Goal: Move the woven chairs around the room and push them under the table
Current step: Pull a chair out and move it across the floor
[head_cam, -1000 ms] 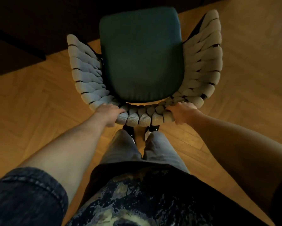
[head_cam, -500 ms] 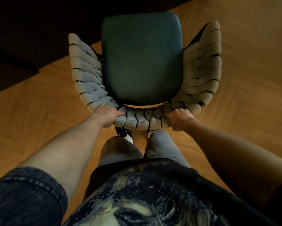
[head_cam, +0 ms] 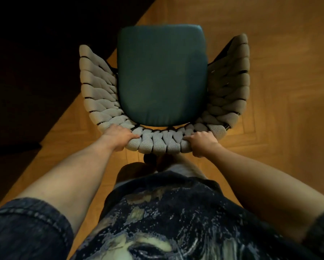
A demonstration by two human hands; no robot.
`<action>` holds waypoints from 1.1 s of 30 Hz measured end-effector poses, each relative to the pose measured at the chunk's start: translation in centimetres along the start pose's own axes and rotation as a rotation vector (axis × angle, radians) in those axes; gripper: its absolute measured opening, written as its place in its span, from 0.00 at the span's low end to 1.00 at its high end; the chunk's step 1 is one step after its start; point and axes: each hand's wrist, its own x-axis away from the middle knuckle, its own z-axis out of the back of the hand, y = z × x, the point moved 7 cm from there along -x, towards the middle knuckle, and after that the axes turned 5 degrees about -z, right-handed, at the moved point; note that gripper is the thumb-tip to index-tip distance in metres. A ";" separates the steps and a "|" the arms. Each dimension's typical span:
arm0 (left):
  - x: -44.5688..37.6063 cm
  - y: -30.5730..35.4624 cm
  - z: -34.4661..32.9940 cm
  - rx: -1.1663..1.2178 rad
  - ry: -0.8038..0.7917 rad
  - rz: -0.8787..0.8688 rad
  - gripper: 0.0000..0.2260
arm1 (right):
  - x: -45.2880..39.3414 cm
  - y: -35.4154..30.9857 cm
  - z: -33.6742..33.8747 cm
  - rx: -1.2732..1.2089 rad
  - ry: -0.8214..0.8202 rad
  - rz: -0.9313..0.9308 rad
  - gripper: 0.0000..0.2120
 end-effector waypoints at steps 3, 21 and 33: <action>-1.0 -1.1 1.8 -0.069 -0.003 -0.041 0.34 | -0.2 0.0 -0.3 -0.103 0.000 -0.043 0.29; -5.7 -9.1 10.1 -0.557 -0.080 -0.373 0.30 | 0.0 -7.0 0.9 -0.609 -0.042 -0.380 0.25; -10.1 -8.8 18.4 -0.955 -0.126 -0.581 0.27 | -0.9 -11.2 2.3 -0.957 -0.016 -0.627 0.31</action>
